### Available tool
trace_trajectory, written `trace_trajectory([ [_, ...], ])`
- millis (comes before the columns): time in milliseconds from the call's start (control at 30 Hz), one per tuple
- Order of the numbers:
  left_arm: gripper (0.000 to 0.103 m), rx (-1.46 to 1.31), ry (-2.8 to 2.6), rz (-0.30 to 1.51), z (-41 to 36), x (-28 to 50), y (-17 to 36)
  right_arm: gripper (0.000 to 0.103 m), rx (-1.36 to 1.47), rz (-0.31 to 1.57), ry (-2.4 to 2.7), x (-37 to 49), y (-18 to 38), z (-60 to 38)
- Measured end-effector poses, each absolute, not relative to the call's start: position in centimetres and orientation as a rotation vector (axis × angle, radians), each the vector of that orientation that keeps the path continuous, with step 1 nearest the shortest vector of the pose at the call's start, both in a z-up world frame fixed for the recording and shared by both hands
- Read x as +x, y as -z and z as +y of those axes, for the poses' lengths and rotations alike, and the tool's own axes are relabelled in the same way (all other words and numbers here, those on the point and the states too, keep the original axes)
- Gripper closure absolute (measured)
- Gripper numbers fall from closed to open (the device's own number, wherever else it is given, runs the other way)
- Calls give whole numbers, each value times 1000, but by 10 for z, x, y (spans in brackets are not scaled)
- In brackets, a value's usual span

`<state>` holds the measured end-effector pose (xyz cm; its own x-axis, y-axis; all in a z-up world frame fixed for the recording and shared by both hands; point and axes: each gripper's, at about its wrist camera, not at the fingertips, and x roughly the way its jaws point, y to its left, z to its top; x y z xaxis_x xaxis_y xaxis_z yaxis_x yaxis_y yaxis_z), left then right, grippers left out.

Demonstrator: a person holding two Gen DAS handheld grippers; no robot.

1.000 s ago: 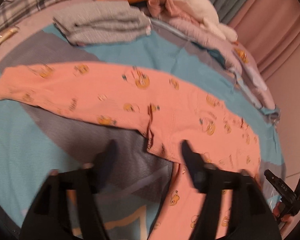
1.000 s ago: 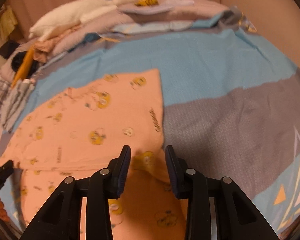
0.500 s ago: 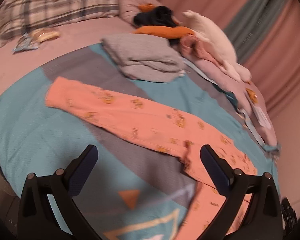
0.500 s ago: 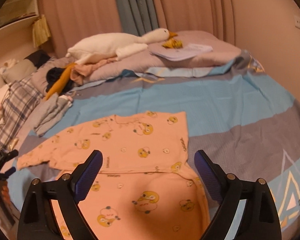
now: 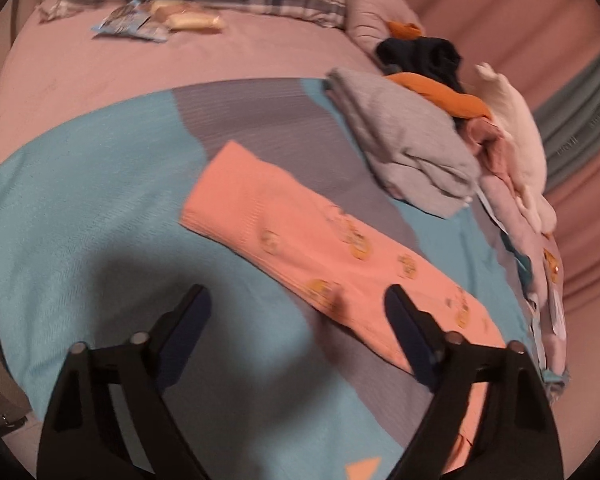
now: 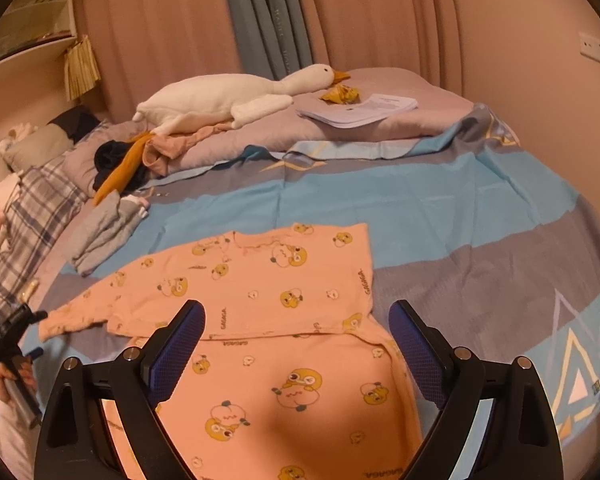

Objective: Fold small clothes

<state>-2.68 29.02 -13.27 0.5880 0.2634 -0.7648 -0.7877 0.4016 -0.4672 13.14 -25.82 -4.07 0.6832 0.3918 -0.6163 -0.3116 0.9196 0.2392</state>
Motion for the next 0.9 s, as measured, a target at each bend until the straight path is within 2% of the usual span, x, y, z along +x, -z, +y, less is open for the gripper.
trace_trajectory([
  [133, 33, -983, -752, 593, 309, -33, 143, 10, 143, 737, -383, 131, 45, -262],
  [300, 39, -1026, -750, 499, 326, -35, 149, 10, 142, 755, -375, 131, 49, -263],
  [367, 51, -1033, -752, 481, 330, -35, 149, 10, 147, 756, -370, 132, 49, -264],
  [433, 74, -1050, -739, 477, 333, -34, 152, 10, 157, 758, -370, 134, 50, -265],
  [533, 91, -1094, -714, 452, 337, -32, 156, 10, 164, 768, -371, 135, 52, -266],
  [667, 95, -1071, -720, 422, 329, -31, 143, 11, 154, 771, -361, 135, 54, -267],
  [900, 95, -964, -632, 338, 296, -17, 81, 10, 169, 767, -344, 135, 54, -274],
])
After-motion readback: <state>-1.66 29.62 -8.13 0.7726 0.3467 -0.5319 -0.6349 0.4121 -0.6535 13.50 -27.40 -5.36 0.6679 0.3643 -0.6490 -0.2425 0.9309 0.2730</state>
